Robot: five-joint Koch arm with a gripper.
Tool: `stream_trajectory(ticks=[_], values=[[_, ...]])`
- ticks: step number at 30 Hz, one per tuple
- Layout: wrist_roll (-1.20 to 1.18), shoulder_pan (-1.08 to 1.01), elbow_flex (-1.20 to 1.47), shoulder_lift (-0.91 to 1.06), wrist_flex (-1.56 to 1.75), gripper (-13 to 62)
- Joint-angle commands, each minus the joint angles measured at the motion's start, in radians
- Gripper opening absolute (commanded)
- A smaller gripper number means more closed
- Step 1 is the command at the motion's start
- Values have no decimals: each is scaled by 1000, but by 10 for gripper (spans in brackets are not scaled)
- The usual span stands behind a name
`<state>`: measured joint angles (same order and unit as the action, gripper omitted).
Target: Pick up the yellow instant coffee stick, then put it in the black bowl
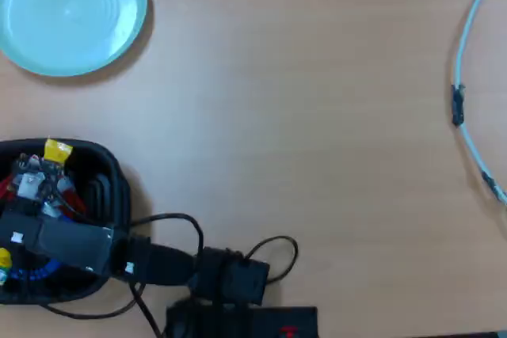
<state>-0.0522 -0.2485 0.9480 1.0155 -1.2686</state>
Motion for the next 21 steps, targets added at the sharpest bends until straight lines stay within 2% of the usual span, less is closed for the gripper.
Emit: stream_trajectory(ticks=[1,13,21], values=[[-23,-9,-41,80,-109,557],[14,-117,-141,285,-325,557],[32,-456,-170,333,-314,557]])
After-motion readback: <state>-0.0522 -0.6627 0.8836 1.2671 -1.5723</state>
